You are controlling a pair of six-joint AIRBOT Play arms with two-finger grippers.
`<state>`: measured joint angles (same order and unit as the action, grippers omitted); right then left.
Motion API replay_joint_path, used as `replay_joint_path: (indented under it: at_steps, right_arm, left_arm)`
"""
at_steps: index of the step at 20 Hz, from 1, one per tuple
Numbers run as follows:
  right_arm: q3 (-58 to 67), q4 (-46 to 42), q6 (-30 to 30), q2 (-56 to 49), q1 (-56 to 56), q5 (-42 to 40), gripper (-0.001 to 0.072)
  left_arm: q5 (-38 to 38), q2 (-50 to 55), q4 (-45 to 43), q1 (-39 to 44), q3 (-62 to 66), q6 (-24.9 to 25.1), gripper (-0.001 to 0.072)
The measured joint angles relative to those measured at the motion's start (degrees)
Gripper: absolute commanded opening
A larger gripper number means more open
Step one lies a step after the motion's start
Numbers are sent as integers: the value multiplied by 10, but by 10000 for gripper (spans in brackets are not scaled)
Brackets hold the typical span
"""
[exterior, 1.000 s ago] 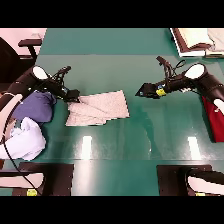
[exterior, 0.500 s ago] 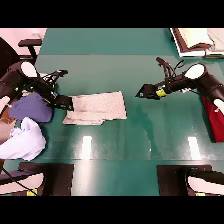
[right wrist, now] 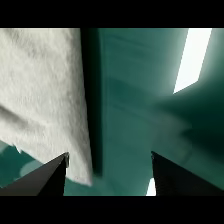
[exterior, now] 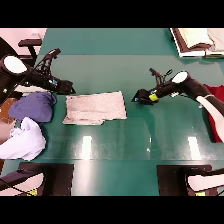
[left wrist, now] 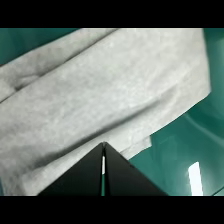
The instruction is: Fold the shirts.
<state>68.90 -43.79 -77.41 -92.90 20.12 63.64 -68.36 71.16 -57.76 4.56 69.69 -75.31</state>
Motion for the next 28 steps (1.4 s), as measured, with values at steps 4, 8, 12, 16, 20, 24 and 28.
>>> replay_joint_path:
  at_steps: [4, 8, 12, 16, 20, 24, 28]
  right_arm:
    - [2, 105, 28, -62, 31, -18, 594]
    - [33, 144, 43, -104, 81, -40, 553]
    - [99, 115, 47, -135, 124, -55, 15]
    - [166, 47, 22, -134, 123, -35, 15]
    - [213, -78, -26, -74, 50, -10, 15]
    - [240, -176, -44, 12, -97, 19, 15]
    - [265, -216, -49, 71, -271, 23, 15]
  left_arm:
    - [20, -4, 29, 0, 0, 9, 20]
    - [29, -6, 43, 0, 0, 16, 20]
    - [33, -6, 60, 1, 0, 17, 18]
    - [48, -6, 71, 31, 0, 17, 18]
    - [76, -6, 75, 109, 0, 9, 19]
    - [120, -6, 77, 191, 0, -12, 19]
    - [179, -6, 77, 243, 0, -27, 19]
